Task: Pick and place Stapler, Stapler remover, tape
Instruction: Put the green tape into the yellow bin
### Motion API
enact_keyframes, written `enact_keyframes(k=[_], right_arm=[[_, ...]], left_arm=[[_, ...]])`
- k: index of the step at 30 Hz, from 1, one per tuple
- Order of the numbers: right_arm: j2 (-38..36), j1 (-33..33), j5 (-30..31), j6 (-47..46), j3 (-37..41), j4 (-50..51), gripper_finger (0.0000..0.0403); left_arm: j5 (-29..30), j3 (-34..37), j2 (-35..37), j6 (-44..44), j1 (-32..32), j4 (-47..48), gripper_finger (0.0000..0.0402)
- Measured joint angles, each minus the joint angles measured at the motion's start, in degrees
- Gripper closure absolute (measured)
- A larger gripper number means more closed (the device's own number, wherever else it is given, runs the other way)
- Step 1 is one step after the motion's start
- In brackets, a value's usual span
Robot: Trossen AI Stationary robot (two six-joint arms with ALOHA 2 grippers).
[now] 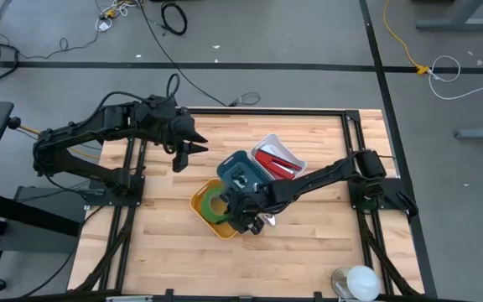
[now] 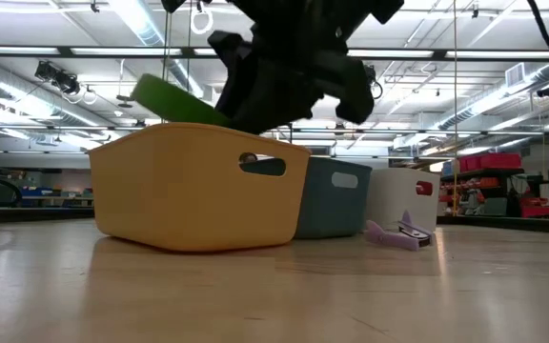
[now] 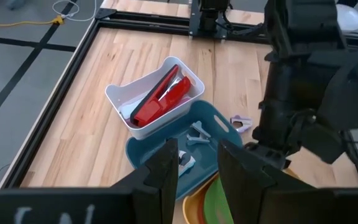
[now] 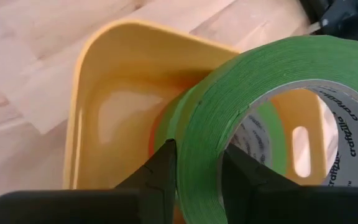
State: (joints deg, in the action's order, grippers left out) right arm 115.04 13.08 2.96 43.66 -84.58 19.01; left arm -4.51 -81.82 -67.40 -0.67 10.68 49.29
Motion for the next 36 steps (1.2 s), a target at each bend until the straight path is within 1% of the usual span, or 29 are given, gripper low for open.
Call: enact_keyframes(k=[13, 16, 21, 30, 33, 36], right_arm=[[0.07, 0.09, -2.54, -0.97, 0.0, -0.13, 0.0311], [0.07, 0.09, -2.43, -0.94, 0.0, -0.12, 0.0304], [0.07, 0.09, -2.45, -0.62, 0.0, -0.47, 0.0271], [0.0, 0.09, -2.4, -1.86, 0.0, -3.48, 0.0184], [-0.41, 0.09, -2.38, -3.04, 0.0, -4.14, 0.0167], [-0.61, 0.09, -1.82, -4.02, 0.0, -5.1, 0.0159]], left_arm=[[-0.02, 0.0, 0.0, 1.84, 0.0, -1.28, 0.0287], [-0.02, 0.0, 0.0, 1.76, 0.01, -1.3, 0.0287], [-0.02, 0.0, 0.0, 1.68, 0.01, -1.43, 0.0287], [-0.02, 0.0, 0.0, 2.83, 0.0, -1.45, 0.0287], [-0.02, 0.0, 0.0, 2.97, 0.01, -1.45, 0.0287], [-0.02, 0.0, 0.0, 2.97, 0.02, -1.45, 0.0287]])
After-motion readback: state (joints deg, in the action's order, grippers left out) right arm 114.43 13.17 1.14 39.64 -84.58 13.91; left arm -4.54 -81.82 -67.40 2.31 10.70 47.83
